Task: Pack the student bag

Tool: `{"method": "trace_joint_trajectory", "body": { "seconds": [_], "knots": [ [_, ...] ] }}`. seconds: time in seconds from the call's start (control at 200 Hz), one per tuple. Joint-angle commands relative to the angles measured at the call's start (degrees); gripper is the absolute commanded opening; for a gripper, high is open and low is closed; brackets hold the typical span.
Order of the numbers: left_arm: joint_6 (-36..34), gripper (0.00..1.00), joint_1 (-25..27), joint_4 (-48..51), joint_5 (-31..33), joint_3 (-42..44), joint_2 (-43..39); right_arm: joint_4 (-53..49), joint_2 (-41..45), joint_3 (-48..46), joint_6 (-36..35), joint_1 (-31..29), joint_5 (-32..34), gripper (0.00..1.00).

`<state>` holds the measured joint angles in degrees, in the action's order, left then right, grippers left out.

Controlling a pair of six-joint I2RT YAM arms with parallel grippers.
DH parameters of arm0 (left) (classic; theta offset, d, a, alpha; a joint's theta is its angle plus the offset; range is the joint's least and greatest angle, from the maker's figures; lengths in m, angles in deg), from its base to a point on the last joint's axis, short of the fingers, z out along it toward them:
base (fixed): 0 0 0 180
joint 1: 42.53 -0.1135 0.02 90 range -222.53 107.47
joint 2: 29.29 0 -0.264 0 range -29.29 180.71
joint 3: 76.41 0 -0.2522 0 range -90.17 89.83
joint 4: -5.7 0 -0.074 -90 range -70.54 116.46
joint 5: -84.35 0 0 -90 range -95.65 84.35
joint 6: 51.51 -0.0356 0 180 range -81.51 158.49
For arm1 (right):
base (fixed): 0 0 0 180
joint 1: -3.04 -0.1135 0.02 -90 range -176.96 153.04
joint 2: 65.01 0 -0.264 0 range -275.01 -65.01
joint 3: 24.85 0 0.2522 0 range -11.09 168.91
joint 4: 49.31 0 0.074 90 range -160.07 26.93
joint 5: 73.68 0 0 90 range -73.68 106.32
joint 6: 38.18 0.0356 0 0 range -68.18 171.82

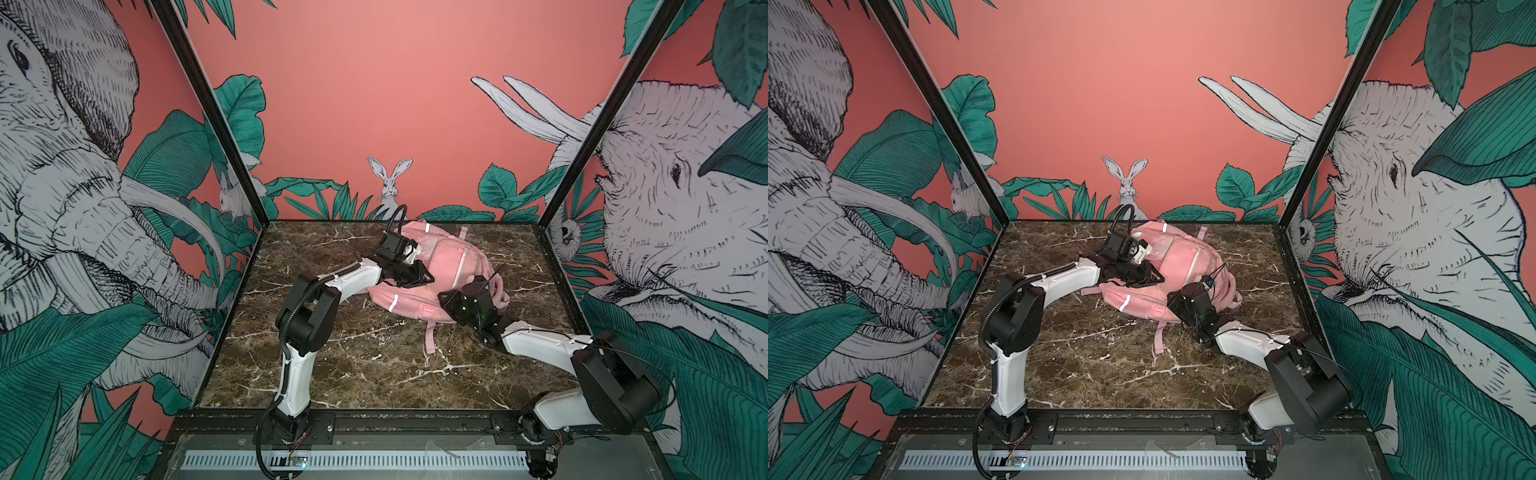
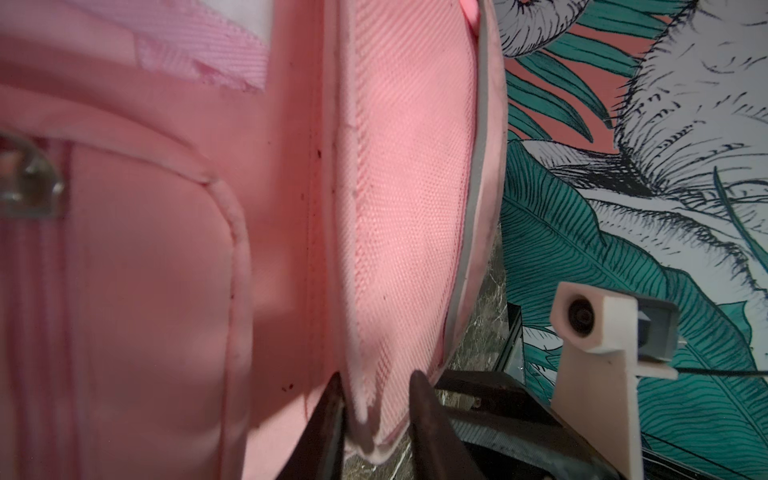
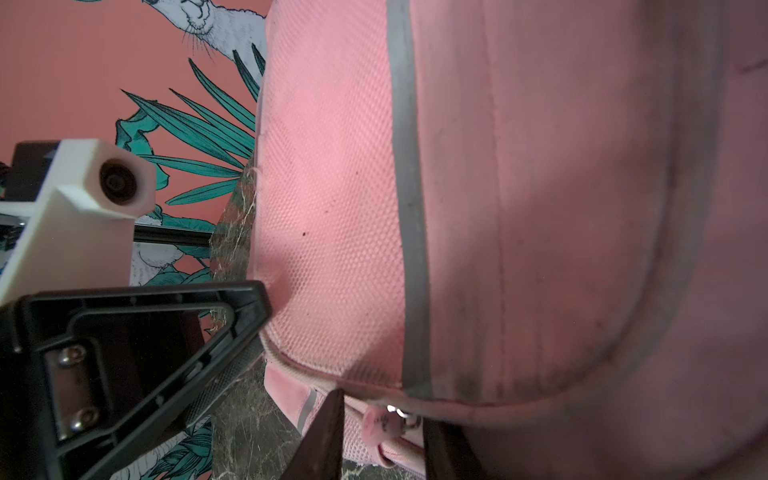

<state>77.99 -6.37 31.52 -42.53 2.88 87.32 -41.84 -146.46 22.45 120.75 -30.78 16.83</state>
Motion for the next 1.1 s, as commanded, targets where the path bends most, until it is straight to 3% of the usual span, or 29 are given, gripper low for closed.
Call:
{"method": "trace_joint_trajectory", "body": {
  "seconds": [0.0, 0.265, 0.855, 1.09],
  "knots": [
    [0.4, 0.28, 0.95, -1.73, -3.04, -1.55, -0.34, 2.33, 0.71, -1.45, 0.87, -1.25, -0.5, 0.29],
    [0.49, 0.28, 1.0, -1.73, -3.06, -1.76, -0.11, -0.74, 4.91, -2.82, 0.87, -1.51, 3.15, 0.29],
    [0.5, 0.29, 0.99, -1.33, -3.68, -2.08, -0.07, 8.11, -4.91, 0.32, 1.75, -1.31, 1.38, 0.28],
    [-0.82, 0.29, 0.8, -0.07, -3.25, -2.22, -0.59, 0.41, -5.61, 1.85, 1.3, -1.33, 0.63, 0.15]
  ]
}}
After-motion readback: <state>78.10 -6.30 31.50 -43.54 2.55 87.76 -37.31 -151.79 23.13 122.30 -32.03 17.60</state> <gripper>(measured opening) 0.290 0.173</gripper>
